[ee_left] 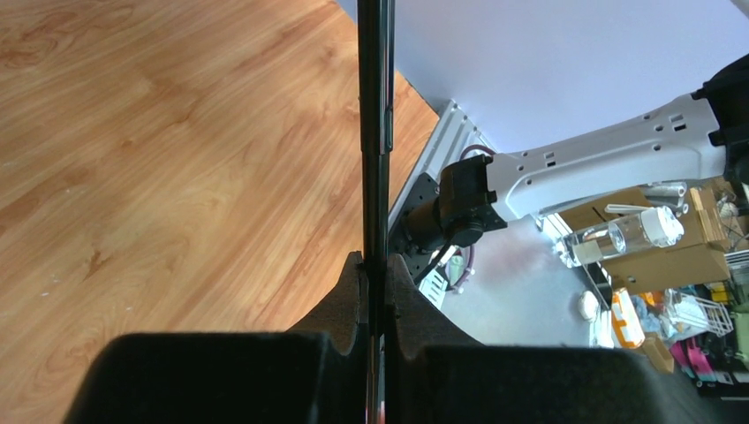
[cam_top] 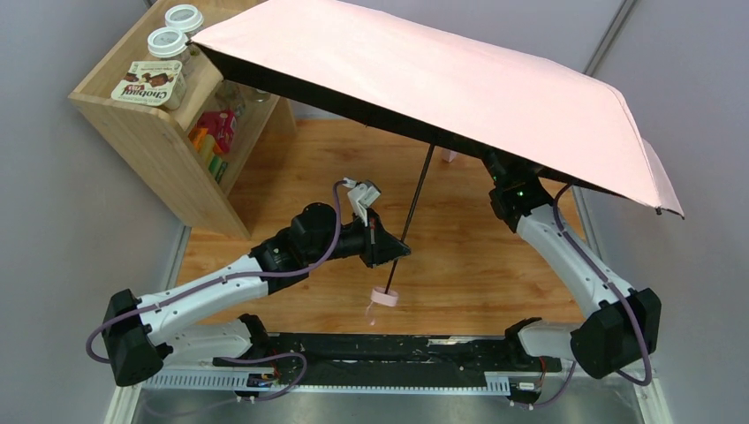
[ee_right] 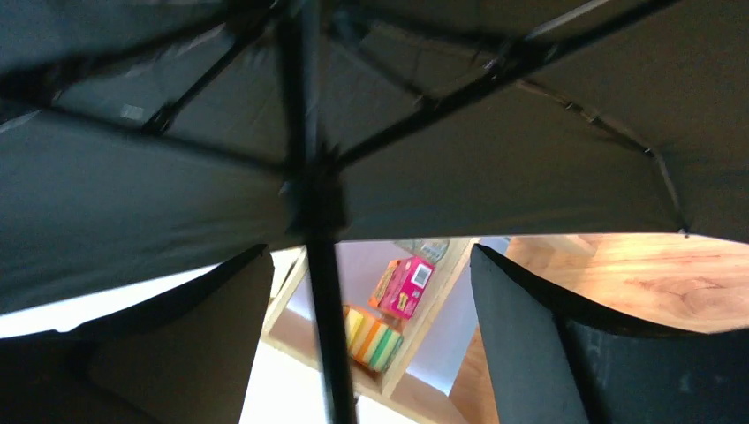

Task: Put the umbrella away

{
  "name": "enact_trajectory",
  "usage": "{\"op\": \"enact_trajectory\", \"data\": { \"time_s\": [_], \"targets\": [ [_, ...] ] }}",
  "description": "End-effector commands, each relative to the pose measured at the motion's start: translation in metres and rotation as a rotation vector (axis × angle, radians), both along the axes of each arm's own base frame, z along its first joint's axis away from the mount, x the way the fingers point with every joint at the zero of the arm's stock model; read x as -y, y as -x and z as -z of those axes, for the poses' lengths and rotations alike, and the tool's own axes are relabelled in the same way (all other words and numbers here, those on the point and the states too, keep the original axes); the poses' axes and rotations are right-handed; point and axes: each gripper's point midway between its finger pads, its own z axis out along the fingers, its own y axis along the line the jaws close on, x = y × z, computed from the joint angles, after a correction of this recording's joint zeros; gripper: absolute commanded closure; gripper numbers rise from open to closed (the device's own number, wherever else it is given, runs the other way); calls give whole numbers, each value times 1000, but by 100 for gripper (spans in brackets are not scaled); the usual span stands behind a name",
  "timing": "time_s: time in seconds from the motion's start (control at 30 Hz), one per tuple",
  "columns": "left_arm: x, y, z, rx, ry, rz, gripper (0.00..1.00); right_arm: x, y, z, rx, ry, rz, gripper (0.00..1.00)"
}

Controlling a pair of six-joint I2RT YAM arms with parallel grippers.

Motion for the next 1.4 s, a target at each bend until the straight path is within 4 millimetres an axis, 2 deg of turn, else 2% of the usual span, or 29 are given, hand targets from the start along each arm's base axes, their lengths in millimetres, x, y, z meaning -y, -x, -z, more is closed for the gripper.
{"op": "enact_trajectory", "data": {
  "time_s": [0.0,0.17,0.23,0.27,0.33,0.37,0.43,0.53,0.6,0.67,0.7,0.8,0.9,0.97,1.1,1.23,1.3,1.33,1.37],
  "targets": [
    [0,2,-57,134,178,11,100,12,-9,-41,49,-125,2,19],
    [-2,1,-54,135,177,-4,100,23,-14,-46,60,-183,58,27],
    [-2,0,-53,134,177,-6,100,26,-14,-46,59,-212,61,37],
    [-2,0,-52,132,176,-8,100,34,-16,-47,54,-252,94,40],
    [-2,-1,-51,130,175,-14,100,39,-16,-49,63,-296,108,43],
    [-1,-2,-51,129,174,-14,100,41,-17,-49,59,-296,118,44],
    [-1,0,-52,127,178,-3,100,42,-20,-48,31,-266,143,53],
    [-2,2,-54,126,188,1,100,45,-19,-50,40,-255,161,57],
    [-2,2,-52,122,186,-4,100,42,-17,-53,57,-241,146,74],
    [-3,2,-52,121,188,-6,100,40,-18,-51,45,-227,144,87],
    [-3,2,-52,121,188,-4,100,40,-17,-51,46,-224,140,100],
    [-3,1,-53,116,192,-12,100,42,-9,-48,62,-209,126,100],
    [-2,-1,-61,118,206,-19,100,24,12,-47,106,-146,0,100],
    [-1,-3,-65,126,193,-24,100,9,25,-35,111,-125,-100,100],
    [2,-7,-69,140,165,-25,100,-12,37,4,77,-19,-128,100],
    [-2,-16,-58,155,85,-70,100,-11,10,30,-28,109,-39,100],
    [-6,-23,-54,179,59,-104,100,-14,-2,31,-56,150,-19,100],
    [-7,-27,-50,196,33,-118,100,-13,-11,35,-86,176,14,94],
    [-10,-32,-48,202,4,-143,100,-11,-17,36,-107,203,37,80]
  ]
}}
